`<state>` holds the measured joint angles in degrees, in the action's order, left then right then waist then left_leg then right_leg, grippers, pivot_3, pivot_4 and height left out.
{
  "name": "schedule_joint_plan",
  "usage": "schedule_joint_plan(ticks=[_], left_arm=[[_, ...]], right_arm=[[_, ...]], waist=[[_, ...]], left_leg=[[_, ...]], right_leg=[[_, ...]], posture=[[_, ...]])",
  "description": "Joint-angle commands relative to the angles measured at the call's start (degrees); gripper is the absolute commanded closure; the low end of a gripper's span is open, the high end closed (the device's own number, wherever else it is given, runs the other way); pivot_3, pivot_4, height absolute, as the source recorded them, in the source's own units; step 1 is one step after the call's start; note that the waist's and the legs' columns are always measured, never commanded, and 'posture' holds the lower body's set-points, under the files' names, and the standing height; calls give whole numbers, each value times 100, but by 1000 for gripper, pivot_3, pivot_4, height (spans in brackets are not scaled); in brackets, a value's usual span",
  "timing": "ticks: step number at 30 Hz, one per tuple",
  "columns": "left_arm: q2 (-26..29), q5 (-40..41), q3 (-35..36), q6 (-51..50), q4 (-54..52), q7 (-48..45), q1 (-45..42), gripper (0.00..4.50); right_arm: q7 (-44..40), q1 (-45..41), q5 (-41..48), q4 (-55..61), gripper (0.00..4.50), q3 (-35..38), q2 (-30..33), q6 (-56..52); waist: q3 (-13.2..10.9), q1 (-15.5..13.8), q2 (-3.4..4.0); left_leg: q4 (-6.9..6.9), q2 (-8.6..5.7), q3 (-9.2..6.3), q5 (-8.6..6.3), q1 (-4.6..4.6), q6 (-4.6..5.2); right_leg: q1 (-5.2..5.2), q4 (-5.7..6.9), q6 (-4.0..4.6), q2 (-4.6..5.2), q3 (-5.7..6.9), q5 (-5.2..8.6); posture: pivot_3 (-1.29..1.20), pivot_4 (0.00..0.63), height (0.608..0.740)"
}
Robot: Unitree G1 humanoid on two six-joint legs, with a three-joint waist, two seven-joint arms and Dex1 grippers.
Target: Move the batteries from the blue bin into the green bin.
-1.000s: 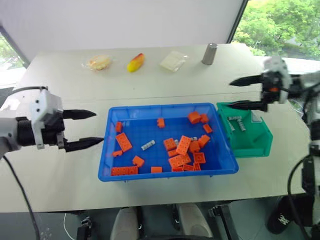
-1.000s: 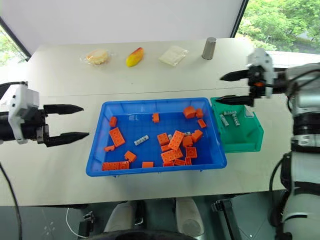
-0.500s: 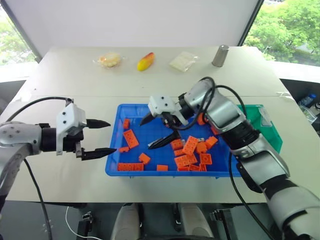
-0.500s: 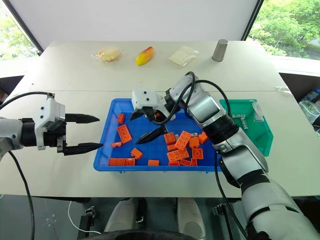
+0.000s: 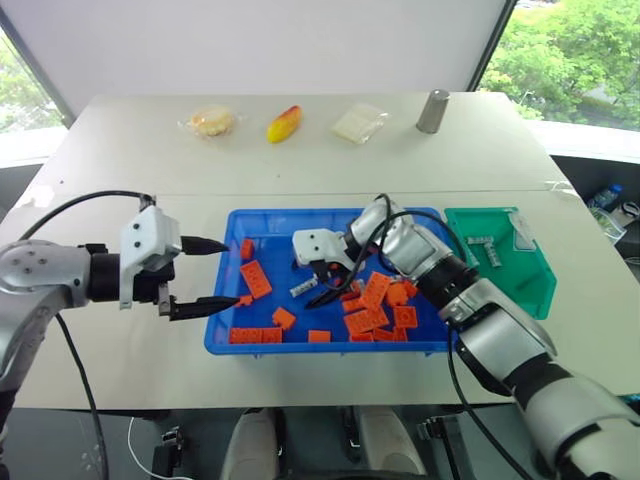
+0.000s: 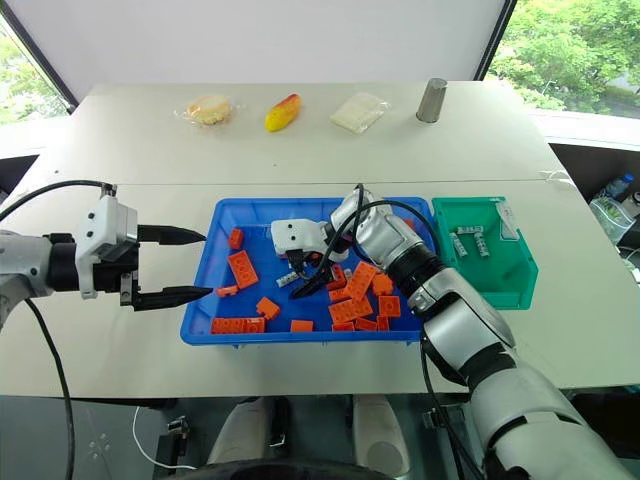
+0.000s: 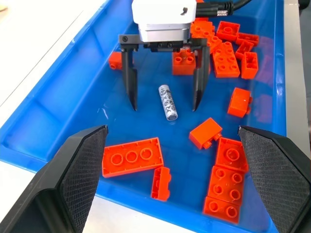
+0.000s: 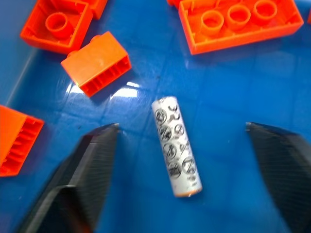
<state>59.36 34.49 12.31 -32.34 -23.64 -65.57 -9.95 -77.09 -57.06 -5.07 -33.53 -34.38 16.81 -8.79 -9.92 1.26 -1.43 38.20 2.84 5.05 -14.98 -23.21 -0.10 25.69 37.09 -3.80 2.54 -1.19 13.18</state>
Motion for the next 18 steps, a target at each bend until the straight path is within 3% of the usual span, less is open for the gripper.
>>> schedule_joint_plan(ticks=[1,5,9,14,18], left_arm=[[-13,63,38,-9,-47,50,-149,0],[-67,13,-67,54,42,29,-202,0],[-168,-49,-196,107,149,19,-262,0],[-301,-140,-369,226,305,4,-326,0],[-411,-405,-584,481,524,2,-467,0]], right_arm=[[13,26,-131,-75,2326,71,-12,39],[-162,115,-32,258,4331,161,64,-174],[-78,179,122,810,4426,490,237,-694],[389,-90,1213,1717,4426,2133,647,-2612],[684,-136,1769,1824,4426,3201,1409,-3672]], waist=[[0,-7,0],[0,-18,0],[0,-24,0],[-2,-41,0],[-2,-70,-1]], left_leg=[[0,0,0,0,0,0],[0,0,0,0,0,0],[0,-1,0,0,-2,0],[1,-1,-2,1,-9,-2],[1,-2,-5,1,-11,-2]], right_leg=[[0,0,0,0,0,0],[0,0,0,1,0,0],[0,0,0,1,0,0],[6,0,-1,2,0,0],[5,-3,0,5,5,0]], posture=[[0,150,740],[0,150,740],[0,150,740],[0,150,740],[0,150,740]])
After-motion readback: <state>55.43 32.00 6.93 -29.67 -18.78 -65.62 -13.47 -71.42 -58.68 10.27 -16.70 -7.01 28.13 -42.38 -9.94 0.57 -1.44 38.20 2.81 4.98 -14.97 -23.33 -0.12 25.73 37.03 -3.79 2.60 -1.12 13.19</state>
